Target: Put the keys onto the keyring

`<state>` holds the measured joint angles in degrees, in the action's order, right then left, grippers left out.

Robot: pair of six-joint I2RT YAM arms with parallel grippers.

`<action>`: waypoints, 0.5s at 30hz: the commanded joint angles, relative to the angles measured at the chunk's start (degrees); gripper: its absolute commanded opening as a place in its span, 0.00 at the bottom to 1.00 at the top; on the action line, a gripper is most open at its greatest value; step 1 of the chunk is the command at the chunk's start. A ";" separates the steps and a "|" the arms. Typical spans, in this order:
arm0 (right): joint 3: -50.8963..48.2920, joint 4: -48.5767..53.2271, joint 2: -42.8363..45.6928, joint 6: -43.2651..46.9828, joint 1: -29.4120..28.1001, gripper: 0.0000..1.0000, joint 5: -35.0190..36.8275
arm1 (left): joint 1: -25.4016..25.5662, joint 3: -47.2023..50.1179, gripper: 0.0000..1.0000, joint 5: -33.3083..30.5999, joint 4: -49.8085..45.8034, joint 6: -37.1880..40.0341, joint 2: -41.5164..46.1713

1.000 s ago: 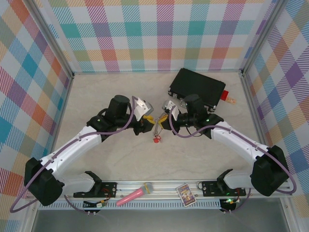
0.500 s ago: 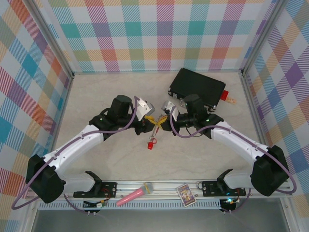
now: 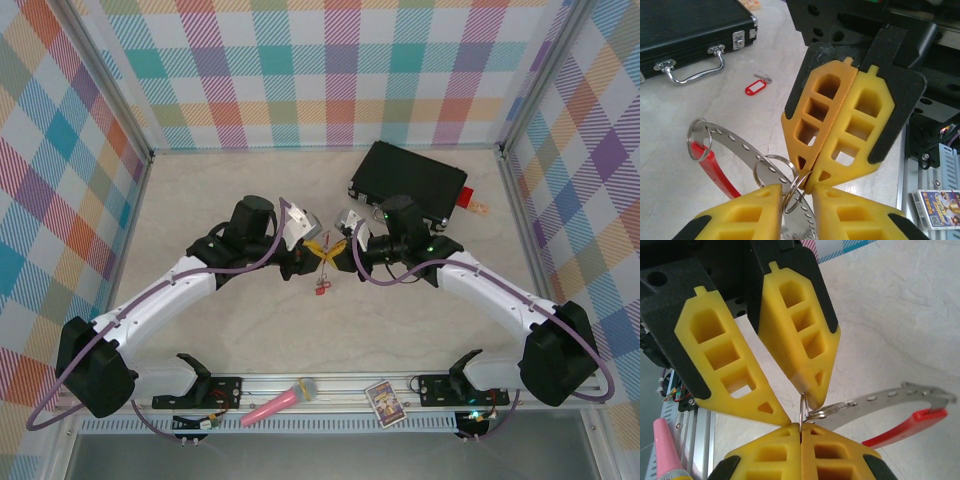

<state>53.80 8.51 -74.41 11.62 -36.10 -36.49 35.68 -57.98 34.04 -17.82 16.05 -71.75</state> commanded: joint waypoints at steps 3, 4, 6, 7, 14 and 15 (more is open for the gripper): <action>0.43 -2.96 1.42 -0.44 -0.54 0.00 0.46 | 0.40 -1.52 0.22 9.19 0.39 -0.06 0.76; 0.34 -3.13 1.52 -0.54 -0.54 0.00 0.85 | 0.44 -1.49 0.22 9.71 0.18 -0.08 0.73; 0.34 -3.32 1.53 -0.83 -0.49 0.00 1.73 | 0.44 -1.59 0.19 10.59 -0.39 -0.16 0.75; 0.38 -3.33 1.50 -0.89 -0.47 0.00 1.88 | 0.44 -1.53 0.19 10.67 -0.57 -0.19 0.81; 0.34 -3.23 1.53 -0.89 -0.47 0.00 2.21 | 0.44 -1.59 0.04 9.74 -0.90 -0.06 0.70; 0.34 -3.20 1.50 -0.81 -0.47 0.00 2.10 | 0.44 -1.61 0.00 9.23 -0.94 -0.06 0.60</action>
<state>53.74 8.95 -73.65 11.18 -36.25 -35.70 35.14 -58.00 37.80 -18.11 15.97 -71.75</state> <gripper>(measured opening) 0.048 0.043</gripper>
